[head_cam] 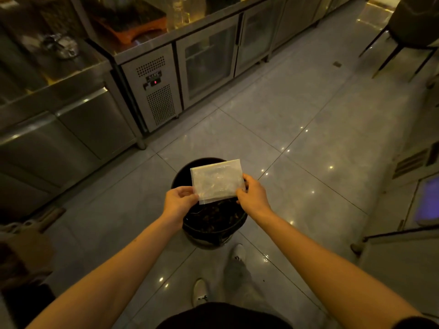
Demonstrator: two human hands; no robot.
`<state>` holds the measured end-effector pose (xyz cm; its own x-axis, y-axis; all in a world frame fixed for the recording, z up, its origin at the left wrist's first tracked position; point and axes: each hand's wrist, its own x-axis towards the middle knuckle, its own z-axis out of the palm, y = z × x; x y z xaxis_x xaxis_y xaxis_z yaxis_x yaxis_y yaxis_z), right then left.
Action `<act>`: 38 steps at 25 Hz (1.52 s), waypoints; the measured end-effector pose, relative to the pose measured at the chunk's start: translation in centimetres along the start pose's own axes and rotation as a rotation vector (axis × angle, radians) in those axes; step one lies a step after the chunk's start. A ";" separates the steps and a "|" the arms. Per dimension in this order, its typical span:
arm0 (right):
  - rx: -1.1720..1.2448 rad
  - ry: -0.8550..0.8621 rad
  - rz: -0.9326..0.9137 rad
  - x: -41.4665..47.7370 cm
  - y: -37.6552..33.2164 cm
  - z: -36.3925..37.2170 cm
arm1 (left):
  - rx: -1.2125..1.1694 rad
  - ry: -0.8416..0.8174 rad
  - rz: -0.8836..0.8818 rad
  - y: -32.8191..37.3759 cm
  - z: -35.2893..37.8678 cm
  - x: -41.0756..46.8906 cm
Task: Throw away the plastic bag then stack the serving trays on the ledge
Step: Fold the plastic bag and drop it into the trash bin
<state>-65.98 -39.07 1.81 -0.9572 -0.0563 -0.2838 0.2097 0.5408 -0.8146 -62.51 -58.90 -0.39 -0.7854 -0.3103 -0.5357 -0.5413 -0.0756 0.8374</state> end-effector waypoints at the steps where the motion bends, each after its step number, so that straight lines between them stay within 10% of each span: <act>1: -0.038 -0.028 -0.011 0.8 0.5 0.0 | 0.055 0.017 0.015 0.1 0.4 0.4; 24: -0.341 -0.408 0.084 10.7 8.8 -1.8 | 0.719 -0.201 -0.160 -1.5 4.2 6.8; 38: -0.440 -0.039 0.017 8.2 -2.1 1.0 | 1.045 -0.335 0.593 5.6 -1.6 11.1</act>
<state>-74.02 -41.52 0.68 -0.9444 -0.0716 -0.3210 0.1121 0.8474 -0.5189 -73.79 -64.24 -1.45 -0.9447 0.2286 -0.2351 0.0628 0.8299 0.5544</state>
